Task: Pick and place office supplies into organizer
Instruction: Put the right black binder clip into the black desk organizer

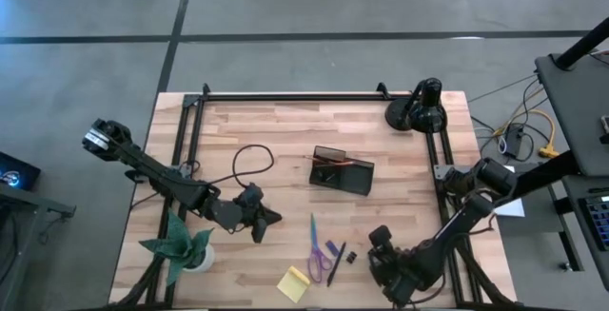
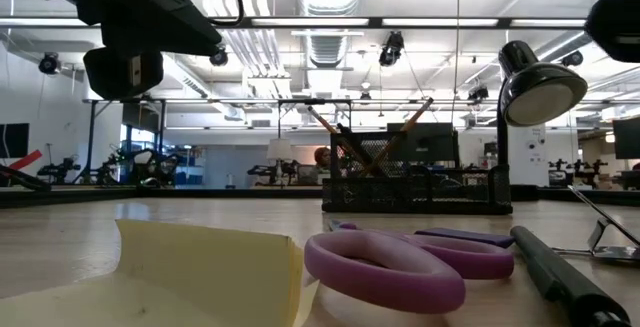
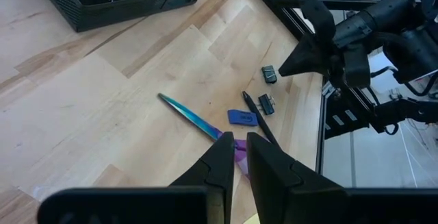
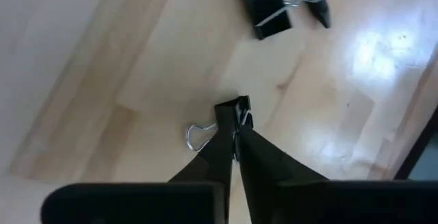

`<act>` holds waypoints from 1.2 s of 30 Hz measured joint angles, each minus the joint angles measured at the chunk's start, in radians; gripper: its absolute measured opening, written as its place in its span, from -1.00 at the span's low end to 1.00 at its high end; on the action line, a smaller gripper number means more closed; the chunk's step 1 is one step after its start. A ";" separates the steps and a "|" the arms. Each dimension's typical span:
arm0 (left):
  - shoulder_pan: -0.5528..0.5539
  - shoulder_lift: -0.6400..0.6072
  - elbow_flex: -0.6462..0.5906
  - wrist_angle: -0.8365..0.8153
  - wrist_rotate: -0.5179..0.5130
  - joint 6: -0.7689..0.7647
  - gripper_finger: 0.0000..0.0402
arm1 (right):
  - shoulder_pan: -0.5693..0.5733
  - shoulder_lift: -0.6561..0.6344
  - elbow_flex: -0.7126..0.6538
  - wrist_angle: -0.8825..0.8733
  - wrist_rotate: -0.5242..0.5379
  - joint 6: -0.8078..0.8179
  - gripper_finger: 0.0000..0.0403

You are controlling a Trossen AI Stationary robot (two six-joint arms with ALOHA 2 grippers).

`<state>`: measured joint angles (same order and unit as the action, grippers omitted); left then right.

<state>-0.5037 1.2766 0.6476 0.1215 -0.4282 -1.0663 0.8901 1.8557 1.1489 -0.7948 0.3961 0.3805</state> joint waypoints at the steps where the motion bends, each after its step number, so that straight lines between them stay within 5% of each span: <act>1: 0.000 0.000 0.000 0.000 0.000 0.000 -0.87 | -0.009 0.000 -0.002 0.000 0.001 0.000 -0.94; 9: 0.000 0.000 0.000 0.000 0.000 0.000 -0.87 | -0.140 -0.024 0.010 0.004 0.002 0.002 -0.96; 17: 0.000 0.000 0.000 0.000 0.000 0.002 -0.87 | -0.387 -0.157 0.042 0.119 0.207 -0.131 -0.96; 27: -0.001 0.001 0.000 -0.001 0.000 0.030 -0.87 | -0.728 -0.100 0.027 0.328 0.076 -0.399 -0.96; 36: -0.001 0.001 0.000 -0.002 0.000 0.036 -0.87 | -0.798 -0.046 0.046 0.362 -0.024 -0.451 -0.96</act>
<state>-0.5045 1.2774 0.6472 0.1194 -0.4286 -1.0304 0.0922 1.8095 1.1946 -0.4331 0.3719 -0.0701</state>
